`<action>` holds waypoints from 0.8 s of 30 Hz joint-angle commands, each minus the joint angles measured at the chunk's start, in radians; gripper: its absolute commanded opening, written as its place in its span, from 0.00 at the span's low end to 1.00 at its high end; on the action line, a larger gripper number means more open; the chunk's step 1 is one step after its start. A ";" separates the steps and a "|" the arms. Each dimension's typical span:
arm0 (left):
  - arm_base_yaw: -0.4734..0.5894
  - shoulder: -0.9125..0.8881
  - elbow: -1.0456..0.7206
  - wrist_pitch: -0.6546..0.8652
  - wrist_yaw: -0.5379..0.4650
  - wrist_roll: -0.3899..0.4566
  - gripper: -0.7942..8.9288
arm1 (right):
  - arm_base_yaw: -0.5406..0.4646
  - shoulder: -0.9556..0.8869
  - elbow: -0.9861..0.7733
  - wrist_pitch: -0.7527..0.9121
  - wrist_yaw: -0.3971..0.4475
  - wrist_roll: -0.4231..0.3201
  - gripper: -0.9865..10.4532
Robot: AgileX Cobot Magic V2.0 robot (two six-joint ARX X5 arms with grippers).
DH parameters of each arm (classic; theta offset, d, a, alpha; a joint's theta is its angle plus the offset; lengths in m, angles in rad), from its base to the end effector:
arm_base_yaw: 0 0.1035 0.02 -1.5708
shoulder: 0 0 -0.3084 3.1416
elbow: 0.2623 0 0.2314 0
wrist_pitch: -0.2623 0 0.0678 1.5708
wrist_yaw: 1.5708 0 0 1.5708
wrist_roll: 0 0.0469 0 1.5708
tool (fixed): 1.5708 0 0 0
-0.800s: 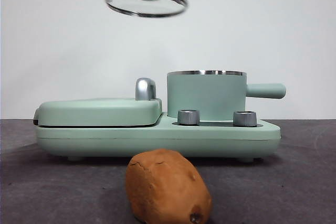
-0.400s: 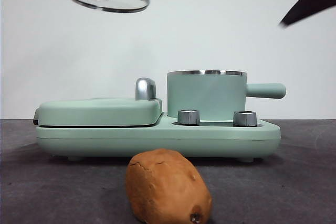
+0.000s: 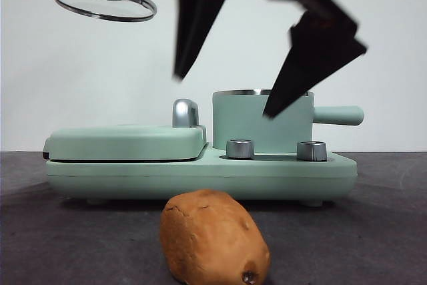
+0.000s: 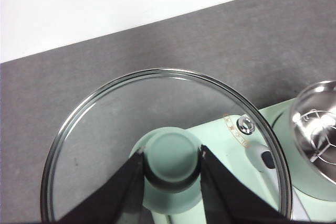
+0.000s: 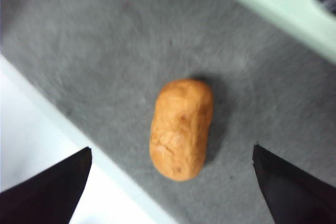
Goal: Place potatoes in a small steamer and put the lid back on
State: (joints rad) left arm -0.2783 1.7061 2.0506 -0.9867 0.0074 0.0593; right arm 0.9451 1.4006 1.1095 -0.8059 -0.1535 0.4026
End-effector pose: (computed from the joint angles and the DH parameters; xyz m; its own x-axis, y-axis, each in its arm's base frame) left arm 0.3302 -0.0947 0.4723 0.7679 -0.2271 -0.5989 0.3141 0.9484 0.0430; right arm 0.1413 0.2078 0.2992 0.1402 0.4550 -0.8794 -0.5704 0.7631 0.3039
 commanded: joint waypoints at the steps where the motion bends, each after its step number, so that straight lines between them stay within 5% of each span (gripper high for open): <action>1: 0.007 0.003 0.037 0.030 0.015 -0.002 0.10 | 0.027 0.095 0.064 -0.047 0.005 0.017 0.51; 19: 0.024 0.004 0.037 0.032 0.019 -0.002 0.10 | 0.054 0.390 0.127 -0.038 0.000 0.005 0.51; 24: 0.024 0.004 0.037 0.032 0.019 -0.001 0.10 | 0.054 0.406 0.127 -0.021 0.001 0.001 0.36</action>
State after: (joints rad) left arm -0.2527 1.7061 2.0506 -0.9840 0.0250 0.0593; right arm 0.9867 1.7855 1.2175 -0.8299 -0.1558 0.4084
